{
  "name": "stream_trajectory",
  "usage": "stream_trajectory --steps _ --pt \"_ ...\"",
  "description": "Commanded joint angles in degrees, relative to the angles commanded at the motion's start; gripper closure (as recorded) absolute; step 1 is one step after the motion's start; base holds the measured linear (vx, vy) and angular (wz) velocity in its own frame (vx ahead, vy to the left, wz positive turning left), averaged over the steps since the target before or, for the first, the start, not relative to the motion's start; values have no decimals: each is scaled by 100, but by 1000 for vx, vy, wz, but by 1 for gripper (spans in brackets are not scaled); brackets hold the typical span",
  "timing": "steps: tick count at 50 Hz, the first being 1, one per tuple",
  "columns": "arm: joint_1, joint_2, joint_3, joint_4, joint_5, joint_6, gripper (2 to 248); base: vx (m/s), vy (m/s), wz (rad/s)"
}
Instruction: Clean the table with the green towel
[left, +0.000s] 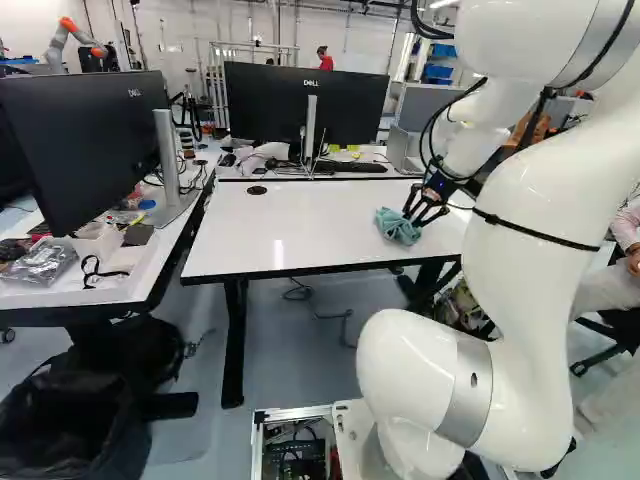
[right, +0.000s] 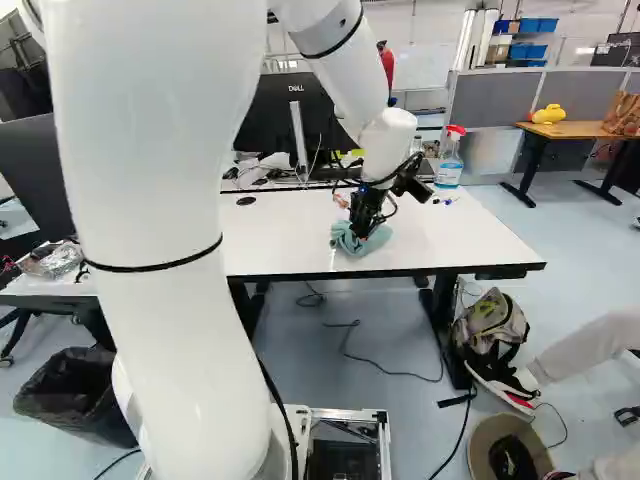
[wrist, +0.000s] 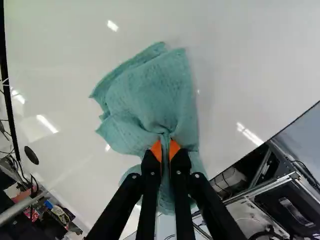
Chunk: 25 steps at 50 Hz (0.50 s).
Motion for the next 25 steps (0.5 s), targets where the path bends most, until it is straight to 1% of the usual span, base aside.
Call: stream_trajectory --steps 10,20,25 --pt "-166 197 242 0 0 0 213 0 0 0" --pt "-166 202 243 0 0 0 213 0 0 0" --pt "-166 265 258 0 0 0 213 0 0 0"
